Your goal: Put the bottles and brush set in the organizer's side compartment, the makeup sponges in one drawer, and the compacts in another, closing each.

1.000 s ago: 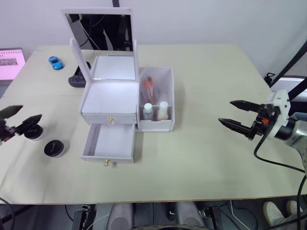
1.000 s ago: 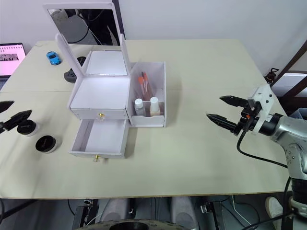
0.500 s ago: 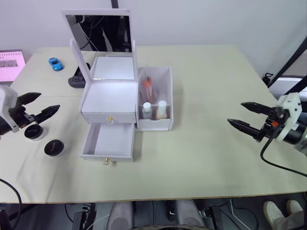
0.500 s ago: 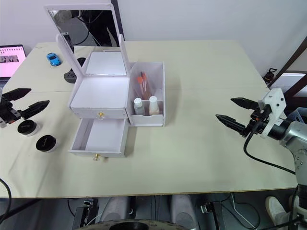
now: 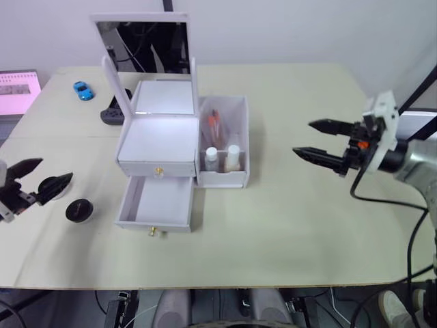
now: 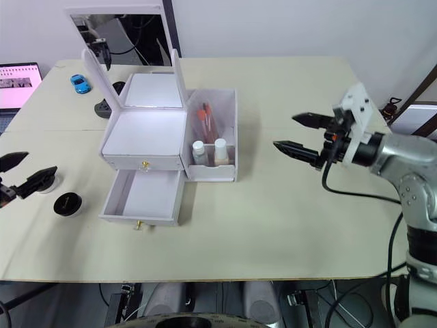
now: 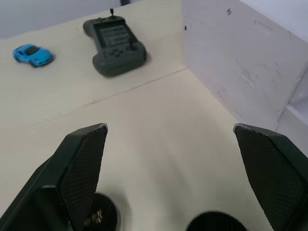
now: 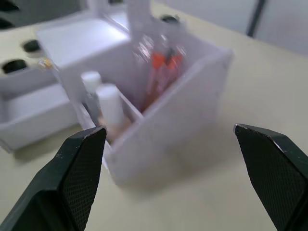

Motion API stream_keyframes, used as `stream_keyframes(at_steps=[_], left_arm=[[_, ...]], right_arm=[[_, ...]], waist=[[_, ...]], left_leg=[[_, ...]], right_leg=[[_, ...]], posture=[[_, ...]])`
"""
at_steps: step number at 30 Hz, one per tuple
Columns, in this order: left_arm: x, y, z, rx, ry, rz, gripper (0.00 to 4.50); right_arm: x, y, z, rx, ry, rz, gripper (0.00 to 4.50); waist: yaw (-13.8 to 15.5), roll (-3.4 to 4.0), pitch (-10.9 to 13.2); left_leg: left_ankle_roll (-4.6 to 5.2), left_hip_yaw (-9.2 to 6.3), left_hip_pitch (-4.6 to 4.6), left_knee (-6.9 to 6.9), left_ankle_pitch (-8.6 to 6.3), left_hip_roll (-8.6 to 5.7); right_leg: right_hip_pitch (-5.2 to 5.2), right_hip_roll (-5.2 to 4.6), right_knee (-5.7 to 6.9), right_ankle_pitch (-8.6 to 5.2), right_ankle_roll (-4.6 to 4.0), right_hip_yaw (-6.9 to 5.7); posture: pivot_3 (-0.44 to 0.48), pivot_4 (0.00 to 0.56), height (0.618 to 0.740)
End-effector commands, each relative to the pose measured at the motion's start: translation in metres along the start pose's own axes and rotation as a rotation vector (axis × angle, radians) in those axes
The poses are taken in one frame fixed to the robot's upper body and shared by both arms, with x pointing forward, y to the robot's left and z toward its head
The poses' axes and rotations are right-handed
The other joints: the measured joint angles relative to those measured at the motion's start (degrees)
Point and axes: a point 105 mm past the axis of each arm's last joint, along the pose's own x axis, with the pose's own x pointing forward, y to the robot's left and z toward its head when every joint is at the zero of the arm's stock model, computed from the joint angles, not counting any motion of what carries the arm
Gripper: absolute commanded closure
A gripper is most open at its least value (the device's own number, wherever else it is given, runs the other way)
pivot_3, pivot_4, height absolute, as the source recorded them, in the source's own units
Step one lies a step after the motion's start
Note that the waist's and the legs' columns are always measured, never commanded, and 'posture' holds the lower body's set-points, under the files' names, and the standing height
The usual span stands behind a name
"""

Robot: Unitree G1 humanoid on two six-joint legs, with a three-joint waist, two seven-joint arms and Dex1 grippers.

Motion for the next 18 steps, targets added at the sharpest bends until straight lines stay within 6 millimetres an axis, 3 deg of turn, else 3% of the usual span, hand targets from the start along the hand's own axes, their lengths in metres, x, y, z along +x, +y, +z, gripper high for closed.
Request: stream_keyframes(at_steps=[1, 6, 11, 15, 18], left_arm=[[-0.016, -0.002, 0.003, 0.022, -0.033, 0.081, 0.09], [-0.030, -0.017, -0.018, -0.033, 0.008, 0.134, 0.09], [-0.036, -0.025, -0.032, -0.051, 0.047, 0.175, 0.09], [-0.028, -0.032, -0.044, -0.089, 0.073, 0.171, 0.09], [-0.018, -0.027, -0.049, -0.110, 0.085, 0.181, 0.09]], right_arm=[[0.011, 0.023, 0.018, -0.066, 0.004, 0.168, 0.00], [0.025, 0.045, 0.031, -0.126, 0.010, 0.361, 0.00], [0.033, 0.051, 0.035, -0.147, 0.034, 0.425, 0.00], [0.035, 0.053, 0.036, -0.161, 0.045, 0.429, 0.00], [0.035, 0.054, 0.035, -0.168, 0.056, 0.423, 0.00]], waist=[[0.34, -0.01, -0.01], [0.49, -0.21, -0.03], [0.30, -0.24, -0.04], [0.41, -0.23, -0.04], [0.49, -0.24, -0.05]], left_leg=[[0.00, 0.01, 0.00, 0.01, 0.00, 0.02], [-0.01, 0.19, 0.00, 0.07, -0.01, 0.00], [-0.02, 0.25, 0.01, 0.09, -0.01, 0.01], [-0.02, 0.25, 0.01, 0.08, -0.01, 0.01], [-0.02, 0.26, 0.01, 0.08, -0.01, 0.00]], right_leg=[[0.01, 0.00, -0.01, -0.02, -0.04, 0.00], [0.02, -0.02, -0.09, -0.06, -0.11, 0.18], [-0.02, -0.01, -0.08, -0.07, -0.11, 0.24], [-0.05, 0.00, -0.07, -0.05, -0.13, 0.24], [-0.04, 0.00, -0.07, -0.01, -0.19, 0.24]], posture=[[0.000, 0.150, 0.730], [0.000, 0.150, 0.730], [0.000, 0.150, 0.730], [0.000, 0.150, 0.730], [0.000, 0.150, 0.730]])
